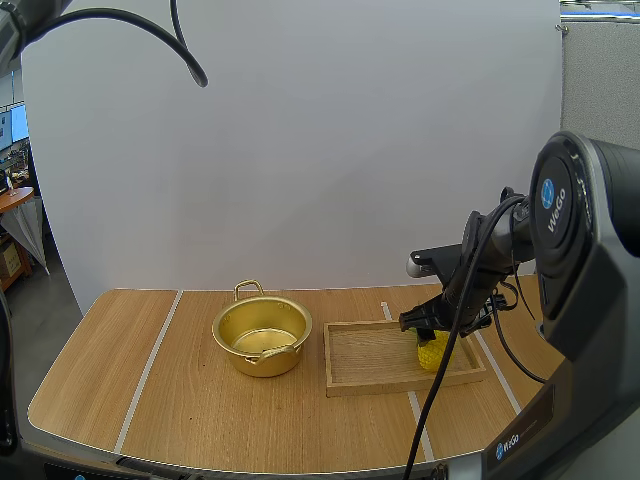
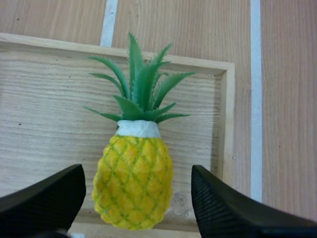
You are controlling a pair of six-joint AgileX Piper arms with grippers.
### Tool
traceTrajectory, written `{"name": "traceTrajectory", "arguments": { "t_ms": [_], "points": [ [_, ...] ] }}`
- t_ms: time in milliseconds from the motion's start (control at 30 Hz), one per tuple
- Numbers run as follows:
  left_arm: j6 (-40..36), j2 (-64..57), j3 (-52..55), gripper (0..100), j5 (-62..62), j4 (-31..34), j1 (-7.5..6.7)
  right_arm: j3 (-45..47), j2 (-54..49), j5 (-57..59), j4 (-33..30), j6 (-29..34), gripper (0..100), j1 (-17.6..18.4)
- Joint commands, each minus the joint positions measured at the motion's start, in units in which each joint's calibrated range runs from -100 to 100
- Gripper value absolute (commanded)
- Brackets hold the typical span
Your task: Open the pot, put the pineapple inside, and close it
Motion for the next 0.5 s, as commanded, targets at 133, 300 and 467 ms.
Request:
{"name": "traceTrajectory", "arguments": {
  "t_ms": [133, 300, 467],
  "points": [
    [-0.46, -0.26, -0.53, 0, -2.28, 0.07, -0.15, -0.45, 0.84, -1.91, 1.34, -0.65, 100, -0.21],
    [-0.46, -0.26, -0.53, 0, -2.28, 0.07, -0.15, -0.45, 1.86, -2.47, 1.56, -0.65, 100, 0.48],
    [-0.46, -0.26, -0.53, 0, -2.28, 0.07, -0.15, -0.45, 4.22, -4.42, 2.15, -0.65, 100, 1.10]
  ]
}}
